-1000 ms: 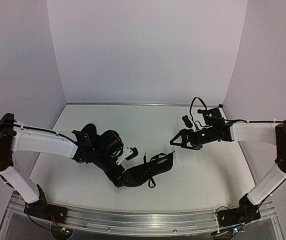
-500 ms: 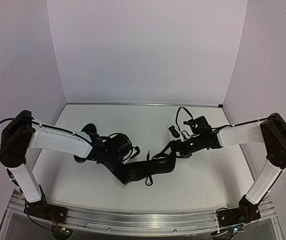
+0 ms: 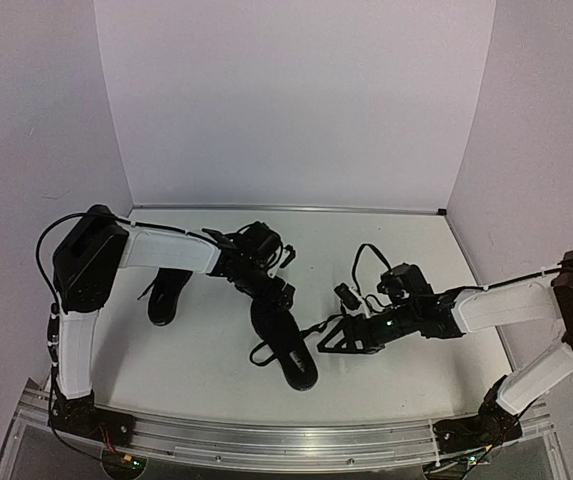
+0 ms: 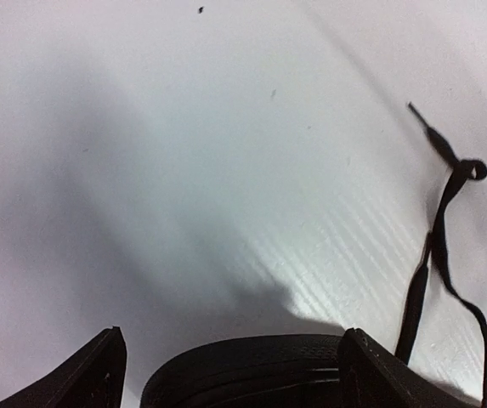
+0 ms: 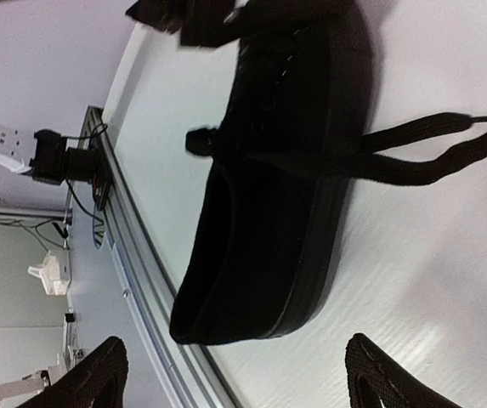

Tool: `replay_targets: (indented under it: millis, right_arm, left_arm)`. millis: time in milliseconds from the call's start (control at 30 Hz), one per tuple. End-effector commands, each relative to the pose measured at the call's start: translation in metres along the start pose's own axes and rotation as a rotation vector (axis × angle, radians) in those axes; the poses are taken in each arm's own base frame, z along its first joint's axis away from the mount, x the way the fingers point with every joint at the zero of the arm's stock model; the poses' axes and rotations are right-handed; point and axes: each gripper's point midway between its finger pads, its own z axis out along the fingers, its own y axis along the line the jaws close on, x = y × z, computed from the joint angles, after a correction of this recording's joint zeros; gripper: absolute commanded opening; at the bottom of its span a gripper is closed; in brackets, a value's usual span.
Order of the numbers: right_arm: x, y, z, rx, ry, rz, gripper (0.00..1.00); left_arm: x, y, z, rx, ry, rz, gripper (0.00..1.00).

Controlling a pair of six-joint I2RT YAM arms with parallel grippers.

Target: Tie the shoes

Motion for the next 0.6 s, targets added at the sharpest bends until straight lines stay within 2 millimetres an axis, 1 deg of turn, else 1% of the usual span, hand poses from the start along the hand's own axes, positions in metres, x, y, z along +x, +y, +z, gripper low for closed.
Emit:
replay_targets:
  millis: [0,67,100,133,200,233,267,367,433,467,533,567]
  right_arm:
    - [-0.005,0.032,0.01,-0.065,-0.029,-0.041,0.85]
    - [-0.014,0.039,0.002,-0.055,-0.067,-0.064,0.85]
    - [-0.018,0.039,-0.001,-0.028,-0.082,-0.076,0.86]
    - [-0.023,0.037,-0.005,0.011,-0.101,-0.084,0.86]
    - [-0.03,0.028,-0.01,0.096,-0.121,-0.112,0.86]
    - [-0.034,0.021,-0.012,0.142,-0.134,-0.113,0.86]
    - [-0.037,0.017,-0.013,0.176,-0.142,-0.118,0.86]
    - [-0.045,0.004,-0.014,0.26,-0.163,-0.127,0.84]
    - [-0.053,0.001,-0.012,0.288,-0.167,-0.148,0.82]
    - [-0.056,0.0,-0.01,0.3,-0.159,-0.165,0.81]
    - [-0.057,-0.006,-0.001,0.32,-0.114,-0.181,0.79]
    - [-0.057,-0.005,0.004,0.308,-0.09,-0.187,0.79]
  left_arm:
    - [-0.047,-0.012,-0.016,0.102,-0.099,0.017,0.89]
    - [-0.058,-0.009,-0.033,0.109,-0.138,0.006,0.91]
    - [-0.061,-0.009,-0.043,0.108,-0.15,0.005,0.92]
    - [-0.061,-0.008,-0.049,0.104,-0.153,0.006,0.93]
    - [-0.06,-0.008,-0.073,0.101,-0.175,-0.002,0.95]
    - [-0.052,-0.006,-0.078,0.098,-0.169,-0.012,0.95]
    - [-0.047,-0.006,-0.089,0.102,-0.183,-0.026,0.96]
    - [-0.011,-0.003,-0.1,0.11,-0.163,-0.07,0.96]
    - [0.011,-0.004,-0.104,0.131,-0.144,-0.092,0.94]
    - [0.018,-0.005,-0.107,0.146,-0.142,-0.099,0.93]
    - [0.041,-0.009,-0.105,0.18,-0.103,-0.113,0.9]
    - [0.052,-0.01,-0.104,0.188,-0.082,-0.12,0.87]
